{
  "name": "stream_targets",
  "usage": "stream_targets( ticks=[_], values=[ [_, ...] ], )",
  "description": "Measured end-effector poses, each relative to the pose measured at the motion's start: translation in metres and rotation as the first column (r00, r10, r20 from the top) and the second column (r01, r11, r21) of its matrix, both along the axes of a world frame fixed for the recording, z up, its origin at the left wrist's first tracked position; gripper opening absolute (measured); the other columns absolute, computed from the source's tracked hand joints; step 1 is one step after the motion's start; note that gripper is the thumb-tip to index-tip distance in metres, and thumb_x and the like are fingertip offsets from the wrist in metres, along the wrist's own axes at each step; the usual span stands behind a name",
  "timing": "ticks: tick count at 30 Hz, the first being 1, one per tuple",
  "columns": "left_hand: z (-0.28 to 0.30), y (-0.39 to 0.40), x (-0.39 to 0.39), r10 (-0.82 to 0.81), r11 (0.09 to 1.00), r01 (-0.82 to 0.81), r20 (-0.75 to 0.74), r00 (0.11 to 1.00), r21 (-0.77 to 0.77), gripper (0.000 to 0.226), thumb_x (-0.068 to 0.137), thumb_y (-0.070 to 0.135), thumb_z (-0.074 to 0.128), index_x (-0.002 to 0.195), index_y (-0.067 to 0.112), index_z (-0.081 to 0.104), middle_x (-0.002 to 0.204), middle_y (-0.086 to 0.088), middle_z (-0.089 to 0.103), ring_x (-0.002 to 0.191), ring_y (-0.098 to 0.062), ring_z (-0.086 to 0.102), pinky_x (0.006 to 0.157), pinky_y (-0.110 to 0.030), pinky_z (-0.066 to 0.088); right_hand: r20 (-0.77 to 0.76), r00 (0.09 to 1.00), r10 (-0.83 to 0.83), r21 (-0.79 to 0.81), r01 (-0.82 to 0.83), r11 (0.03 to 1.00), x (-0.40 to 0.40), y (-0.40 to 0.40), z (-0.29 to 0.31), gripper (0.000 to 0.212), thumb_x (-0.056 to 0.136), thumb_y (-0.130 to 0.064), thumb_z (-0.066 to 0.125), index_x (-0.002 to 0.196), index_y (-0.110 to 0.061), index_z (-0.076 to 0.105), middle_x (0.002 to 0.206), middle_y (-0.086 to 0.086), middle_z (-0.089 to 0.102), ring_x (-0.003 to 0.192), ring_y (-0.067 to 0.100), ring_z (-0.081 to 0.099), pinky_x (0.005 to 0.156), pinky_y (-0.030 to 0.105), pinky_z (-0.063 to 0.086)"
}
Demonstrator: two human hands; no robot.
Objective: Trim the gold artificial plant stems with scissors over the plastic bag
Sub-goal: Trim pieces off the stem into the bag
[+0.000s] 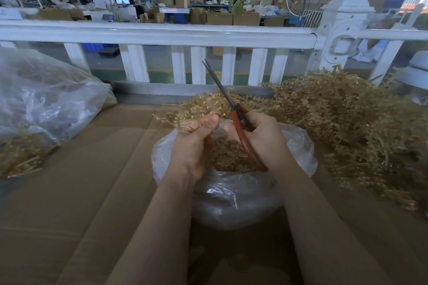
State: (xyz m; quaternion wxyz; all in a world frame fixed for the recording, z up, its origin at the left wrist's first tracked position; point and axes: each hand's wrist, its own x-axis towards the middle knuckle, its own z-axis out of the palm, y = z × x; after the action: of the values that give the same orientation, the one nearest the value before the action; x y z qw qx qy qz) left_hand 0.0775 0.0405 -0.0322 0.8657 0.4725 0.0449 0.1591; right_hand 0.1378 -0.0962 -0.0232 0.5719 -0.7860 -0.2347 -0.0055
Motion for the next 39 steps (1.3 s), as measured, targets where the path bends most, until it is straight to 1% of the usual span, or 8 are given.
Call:
stream_targets(
  ticks=[2,7,12,15,19,24,32,39],
  values=[
    [-0.003,0.001,0.002,-0.01,0.998,0.01,0.0,1.0,0.066,0.015,0.078,0.018,0.071,0.084,0.005,0.067,0.065,0.004,0.066,0.065,-0.009,0.061,0.081,-0.029,0.046,-0.02,1.0,-0.001,-0.01,0.001,1.0,-0.001,0.001,0.001,0.02,0.076,-0.042,0.08,0.077,-0.024,0.071,0.073,-0.002,0.076,0.071,0.017,0.074,0.073,0.038,0.062],
    [0.001,0.0,0.0,0.083,0.991,-0.073,-0.079,0.993,0.113,0.017,0.072,0.035,0.076,0.068,0.018,0.076,0.072,-0.002,0.073,0.067,-0.012,0.069,0.067,-0.027,0.056,-0.044,0.999,-0.031,0.175,0.038,0.984,0.003,-0.004,0.003,0.012,0.086,-0.011,0.076,0.077,-0.016,0.071,0.062,-0.002,0.066,0.055,0.006,0.06,0.053,0.019,0.05],
    [0.001,-0.001,0.002,0.247,0.967,-0.242,-0.079,0.966,0.075,0.098,0.06,0.028,0.088,0.145,0.015,0.04,0.119,-0.014,0.066,0.093,-0.021,0.068,0.082,-0.039,0.058,-0.073,0.993,-0.092,0.212,0.105,0.972,0.004,-0.004,0.002,0.013,0.088,-0.014,0.075,0.083,-0.003,0.07,0.065,-0.001,0.063,0.057,0.007,0.056,0.056,0.016,0.048],
    [0.002,0.003,0.001,0.291,0.956,-0.291,0.017,0.957,0.027,0.119,0.062,0.014,0.09,0.152,0.035,0.016,0.133,-0.001,0.049,0.118,-0.02,0.059,0.073,-0.024,0.057,-0.07,0.993,-0.095,0.216,0.108,0.97,0.004,-0.005,0.001,0.016,0.089,-0.015,0.073,0.076,-0.005,0.069,0.063,0.002,0.063,0.057,0.009,0.056,0.056,0.015,0.048],
    [-0.002,0.005,-0.002,0.318,0.904,-0.334,0.103,0.942,0.268,0.084,0.069,0.021,0.086,0.142,0.036,0.046,0.146,0.01,0.047,0.134,-0.013,0.045,0.104,-0.038,0.046,-0.06,0.996,-0.063,0.232,0.075,0.97,0.004,-0.006,0.001,0.019,0.089,-0.014,0.072,0.076,-0.001,0.068,0.063,0.005,0.064,0.061,0.013,0.057,0.059,0.011,0.047],
    [0.0,0.0,-0.004,0.172,0.929,-0.196,0.101,0.98,0.313,0.02,0.081,0.023,0.069,0.1,0.02,0.072,0.109,-0.006,0.072,0.099,-0.015,0.069,0.086,-0.033,0.057,-0.058,0.998,-0.037,0.223,0.049,0.974,0.003,-0.007,0.0,0.016,0.09,-0.014,0.072,0.074,-0.012,0.069,0.058,-0.004,0.065,0.057,0.007,0.059,0.06,0.009,0.048],
    [0.001,-0.005,-0.001,0.224,0.873,-0.261,0.138,0.965,0.412,0.004,0.088,0.002,0.069,0.085,0.003,0.072,0.08,-0.001,0.072,0.079,-0.01,0.069,0.073,-0.022,0.055,0.012,1.0,0.006,0.126,-0.008,0.992,0.005,-0.005,-0.001,0.018,0.089,-0.021,0.076,0.073,-0.022,0.068,0.055,-0.01,0.064,0.052,-0.001,0.058,0.055,0.01,0.045],
    [0.002,0.0,0.003,0.342,0.848,-0.373,0.151,0.928,0.377,0.018,0.096,0.003,0.061,0.094,-0.015,0.06,0.072,0.004,0.059,0.062,0.002,0.055,0.069,-0.016,0.048,0.215,0.975,-0.06,-0.16,0.096,0.983,0.006,-0.006,-0.012,0.054,0.062,-0.084,0.064,0.093,-0.04,0.062,0.09,-0.027,0.066,0.082,-0.007,0.061,0.065,0.024,0.047]
  ],
)
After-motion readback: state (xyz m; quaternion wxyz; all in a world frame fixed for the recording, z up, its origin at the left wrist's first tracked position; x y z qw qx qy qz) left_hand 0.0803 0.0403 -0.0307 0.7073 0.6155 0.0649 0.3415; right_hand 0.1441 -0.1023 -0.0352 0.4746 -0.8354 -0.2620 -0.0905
